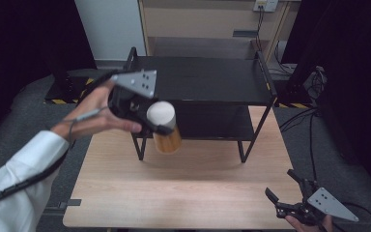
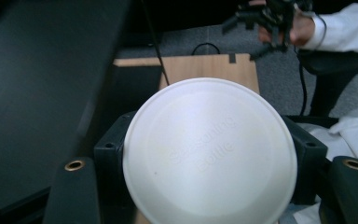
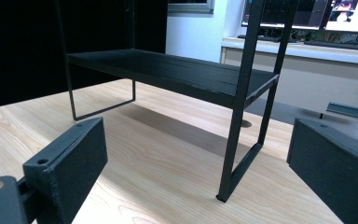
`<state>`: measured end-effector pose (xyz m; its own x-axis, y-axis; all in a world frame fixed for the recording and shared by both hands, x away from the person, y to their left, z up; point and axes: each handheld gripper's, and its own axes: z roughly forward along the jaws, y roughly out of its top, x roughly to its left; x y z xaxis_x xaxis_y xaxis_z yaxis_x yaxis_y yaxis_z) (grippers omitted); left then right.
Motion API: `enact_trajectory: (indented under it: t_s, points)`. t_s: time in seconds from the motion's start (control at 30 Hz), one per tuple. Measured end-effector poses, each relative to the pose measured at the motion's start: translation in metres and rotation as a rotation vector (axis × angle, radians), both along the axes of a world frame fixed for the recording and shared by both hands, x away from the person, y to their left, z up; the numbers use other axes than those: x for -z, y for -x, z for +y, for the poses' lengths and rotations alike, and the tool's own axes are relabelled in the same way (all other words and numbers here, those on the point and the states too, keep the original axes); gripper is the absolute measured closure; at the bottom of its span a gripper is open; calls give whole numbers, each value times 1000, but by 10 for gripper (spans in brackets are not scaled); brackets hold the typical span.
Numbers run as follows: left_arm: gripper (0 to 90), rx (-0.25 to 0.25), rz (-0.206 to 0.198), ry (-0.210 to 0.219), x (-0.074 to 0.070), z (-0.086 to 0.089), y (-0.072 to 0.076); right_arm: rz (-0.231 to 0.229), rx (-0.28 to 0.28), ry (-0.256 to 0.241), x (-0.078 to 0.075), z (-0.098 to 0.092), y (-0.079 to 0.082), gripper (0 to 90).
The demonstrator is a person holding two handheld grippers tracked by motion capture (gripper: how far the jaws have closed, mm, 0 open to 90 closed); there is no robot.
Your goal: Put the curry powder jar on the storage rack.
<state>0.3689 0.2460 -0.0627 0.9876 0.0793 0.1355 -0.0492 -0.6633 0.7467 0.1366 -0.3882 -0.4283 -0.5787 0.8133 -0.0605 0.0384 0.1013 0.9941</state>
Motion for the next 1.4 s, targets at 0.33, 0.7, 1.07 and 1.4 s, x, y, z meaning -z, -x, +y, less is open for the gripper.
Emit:
enact_trajectory:
  t_s: [0.33, 0.7, 1.07, 1.4]
  points:
    - [325, -173, -70, -2, -81, -33, -21, 3, 0, -10, 1, -2, 0, 47]
    - [326, -481, -8, -8, -61, -39, -78, 0, 5, -16, 2, -5, 1, 46]
    - [326, -581, 76, 64, -32, -18, -103, 4, -1, -16, 2, -4, 1, 47]
    - [80, -608, 39, 110, -32, -8, -86, 4, 1, -15, 2, -4, 1, 47]
